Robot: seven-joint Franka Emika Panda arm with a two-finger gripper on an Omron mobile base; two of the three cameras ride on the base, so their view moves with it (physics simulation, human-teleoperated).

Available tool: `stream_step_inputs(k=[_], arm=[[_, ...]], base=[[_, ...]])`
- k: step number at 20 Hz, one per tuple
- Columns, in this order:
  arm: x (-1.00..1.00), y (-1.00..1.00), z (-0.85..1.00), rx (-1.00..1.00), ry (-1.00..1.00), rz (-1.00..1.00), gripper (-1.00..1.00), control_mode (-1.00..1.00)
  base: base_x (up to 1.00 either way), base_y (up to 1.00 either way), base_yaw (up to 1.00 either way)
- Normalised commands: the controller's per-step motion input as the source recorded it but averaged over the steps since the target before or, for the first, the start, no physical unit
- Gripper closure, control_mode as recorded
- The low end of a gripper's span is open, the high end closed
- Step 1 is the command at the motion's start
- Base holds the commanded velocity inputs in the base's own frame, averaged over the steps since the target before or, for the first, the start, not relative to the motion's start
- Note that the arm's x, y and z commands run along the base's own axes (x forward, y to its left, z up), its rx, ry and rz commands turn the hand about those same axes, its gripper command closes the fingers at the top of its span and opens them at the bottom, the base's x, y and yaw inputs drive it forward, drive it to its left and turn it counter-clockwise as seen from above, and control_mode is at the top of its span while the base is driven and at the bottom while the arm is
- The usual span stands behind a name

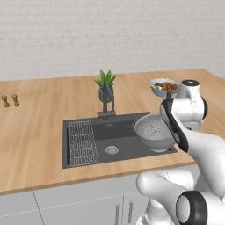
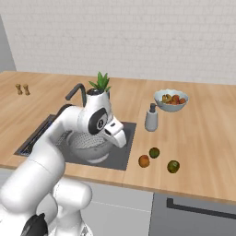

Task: Put the colander in the sink, put the kiwi, mango, peach in the colander, and turn on the sink faucet and pour water over the colander.

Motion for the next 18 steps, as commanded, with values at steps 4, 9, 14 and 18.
stream_step_inputs(k=[4,9,14,18], arm=[[0.79,0.0,0.0,0.09,-0.05,0.0,1.0,-1.0],[0.93,0.09,0.0,0.02,0.18,0.03,1.0,-1.0],[0.41,0.33,-0.19,0.01,0.01,0.18,1.0,-1.0],[0.45,0.54,-0.57,0.0,-0.01,0.24,1.0,-1.0]], base=[[0.0,0.0,0.0],[0.0,0.0,0.0],[0.0,0.0,0.0],[0.0,0.0,0.0]])
